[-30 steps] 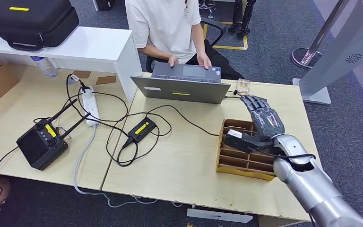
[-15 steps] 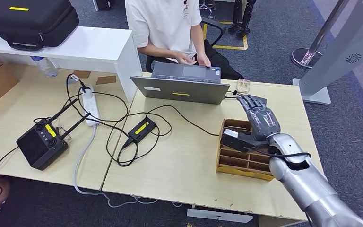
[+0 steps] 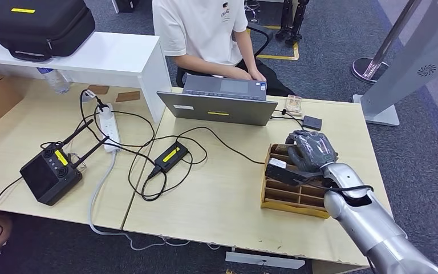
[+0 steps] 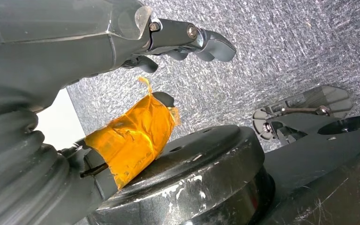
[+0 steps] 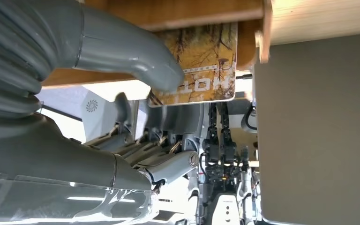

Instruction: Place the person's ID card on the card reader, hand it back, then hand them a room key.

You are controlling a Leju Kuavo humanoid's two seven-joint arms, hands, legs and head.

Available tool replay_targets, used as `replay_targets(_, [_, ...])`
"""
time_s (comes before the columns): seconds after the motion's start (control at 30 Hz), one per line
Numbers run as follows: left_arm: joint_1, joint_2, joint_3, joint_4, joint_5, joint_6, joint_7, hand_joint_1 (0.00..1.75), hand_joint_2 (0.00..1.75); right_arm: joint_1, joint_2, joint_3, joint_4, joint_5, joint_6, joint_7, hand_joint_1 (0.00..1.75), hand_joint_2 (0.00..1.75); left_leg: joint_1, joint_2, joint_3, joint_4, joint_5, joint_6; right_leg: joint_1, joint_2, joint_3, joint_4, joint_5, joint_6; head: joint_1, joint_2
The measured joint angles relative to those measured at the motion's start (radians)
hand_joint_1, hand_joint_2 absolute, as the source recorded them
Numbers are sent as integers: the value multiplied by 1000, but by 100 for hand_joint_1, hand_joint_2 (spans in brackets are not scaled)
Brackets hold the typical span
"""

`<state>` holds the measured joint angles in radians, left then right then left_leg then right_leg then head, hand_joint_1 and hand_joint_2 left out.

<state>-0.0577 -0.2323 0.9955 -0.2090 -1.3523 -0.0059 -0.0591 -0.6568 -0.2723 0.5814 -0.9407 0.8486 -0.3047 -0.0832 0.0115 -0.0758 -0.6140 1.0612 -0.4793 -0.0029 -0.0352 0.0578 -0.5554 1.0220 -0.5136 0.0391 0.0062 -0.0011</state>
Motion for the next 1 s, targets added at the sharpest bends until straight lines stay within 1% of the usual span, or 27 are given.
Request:
replay_targets(0.33, [0, 0, 0, 0, -14, 10, -5, 0, 175, 0, 4, 0, 2, -1, -5, 1, 175, 175, 0, 0, 0, 0, 0, 0, 0, 0, 0, 0, 0, 0, 0, 0])
replay_targets(0.5, [2, 0, 0, 0, -6, 37, -19, 0, 175, 3, 5, 0, 2, -1, -15, 7, 175, 175, 0, 0, 0, 0, 0, 0, 0, 0, 0, 0, 0, 0, 0, 0])
replay_targets(0.67, [2, 0, 0, 0, -15, 59, -16, 0, 175, 6, 5, 0, 1, 2, -21, 10, 175, 175, 0, 0, 0, 0, 0, 0, 0, 0, 0, 0, 0, 0, 0, 0])
replay_targets(0.83, [3, 0, 0, 0, -19, 63, -5, 0, 175, 3, 2, -2, -8, 2, -7, 17, 175, 175, 0, 0, 0, 0, 0, 0, 0, 0, 0, 0, 0, 0, 0, 0])
replay_targets(1.0, [3, 1, 0, 0, -19, 63, 0, 0, 175, -19, -12, -4, -32, 1, 19, 27, 175, 175, 0, 0, 0, 0, 0, 0, 0, 0, 0, 0, 0, 0, 0, 0])
